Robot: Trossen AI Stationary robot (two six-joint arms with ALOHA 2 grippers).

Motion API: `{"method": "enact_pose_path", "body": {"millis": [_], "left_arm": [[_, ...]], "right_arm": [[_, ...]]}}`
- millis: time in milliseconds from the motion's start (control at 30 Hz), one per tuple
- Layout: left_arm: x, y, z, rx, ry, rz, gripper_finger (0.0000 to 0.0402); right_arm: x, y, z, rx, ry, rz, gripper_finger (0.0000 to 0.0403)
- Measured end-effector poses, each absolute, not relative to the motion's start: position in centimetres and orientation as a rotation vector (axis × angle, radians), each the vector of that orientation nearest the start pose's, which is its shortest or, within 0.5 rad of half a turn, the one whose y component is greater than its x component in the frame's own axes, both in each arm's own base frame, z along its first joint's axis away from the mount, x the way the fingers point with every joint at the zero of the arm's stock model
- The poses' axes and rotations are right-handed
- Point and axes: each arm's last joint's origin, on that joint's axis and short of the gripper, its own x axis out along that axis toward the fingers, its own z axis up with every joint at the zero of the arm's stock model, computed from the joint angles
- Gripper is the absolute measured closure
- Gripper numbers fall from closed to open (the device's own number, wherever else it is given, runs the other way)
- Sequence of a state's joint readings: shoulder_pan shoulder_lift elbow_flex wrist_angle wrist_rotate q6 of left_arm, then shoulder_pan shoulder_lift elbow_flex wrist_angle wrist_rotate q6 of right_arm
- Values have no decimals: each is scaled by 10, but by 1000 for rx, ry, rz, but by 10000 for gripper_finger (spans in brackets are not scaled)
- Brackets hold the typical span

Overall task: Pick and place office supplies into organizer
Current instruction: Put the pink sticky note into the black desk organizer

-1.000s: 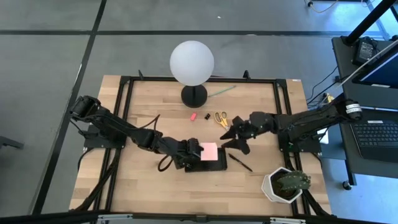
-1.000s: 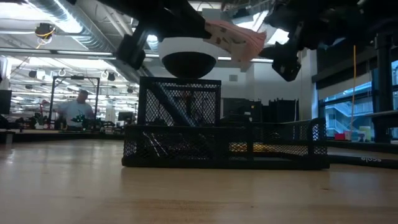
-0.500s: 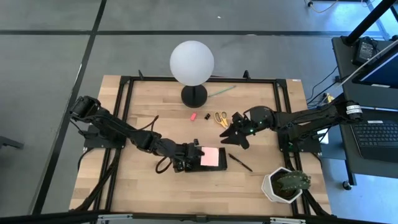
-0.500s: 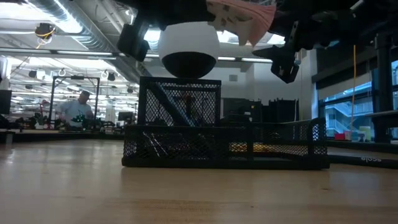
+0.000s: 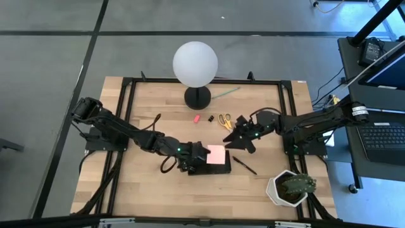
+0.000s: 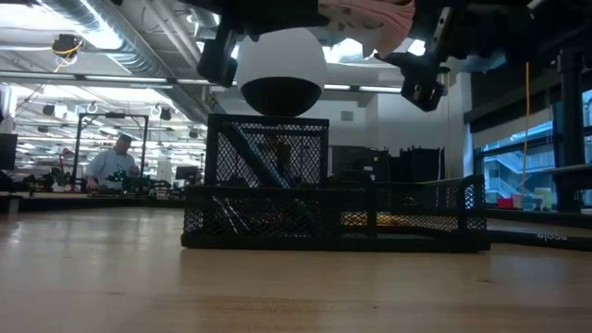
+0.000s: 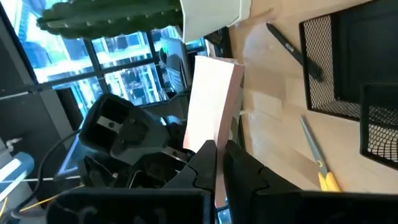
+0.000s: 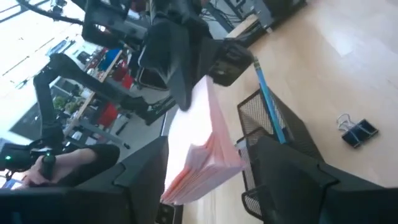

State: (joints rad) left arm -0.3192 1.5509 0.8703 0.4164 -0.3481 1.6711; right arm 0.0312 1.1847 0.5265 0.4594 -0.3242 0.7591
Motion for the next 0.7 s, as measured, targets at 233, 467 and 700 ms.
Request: {"method": "enact_pose_path", "body": {"millis": [233, 467, 700], "left_arm": [[322, -94, 238, 1739, 193, -170, 391], [323, -92, 240, 1731, 169, -159, 391], [323, -92, 239, 1733, 174, -167, 391]], "right_arm": [[249, 21, 219, 775, 341, 230, 154], [255, 21, 219, 795, 301, 262, 154], [255, 22, 218, 819, 316, 277, 170]]}}
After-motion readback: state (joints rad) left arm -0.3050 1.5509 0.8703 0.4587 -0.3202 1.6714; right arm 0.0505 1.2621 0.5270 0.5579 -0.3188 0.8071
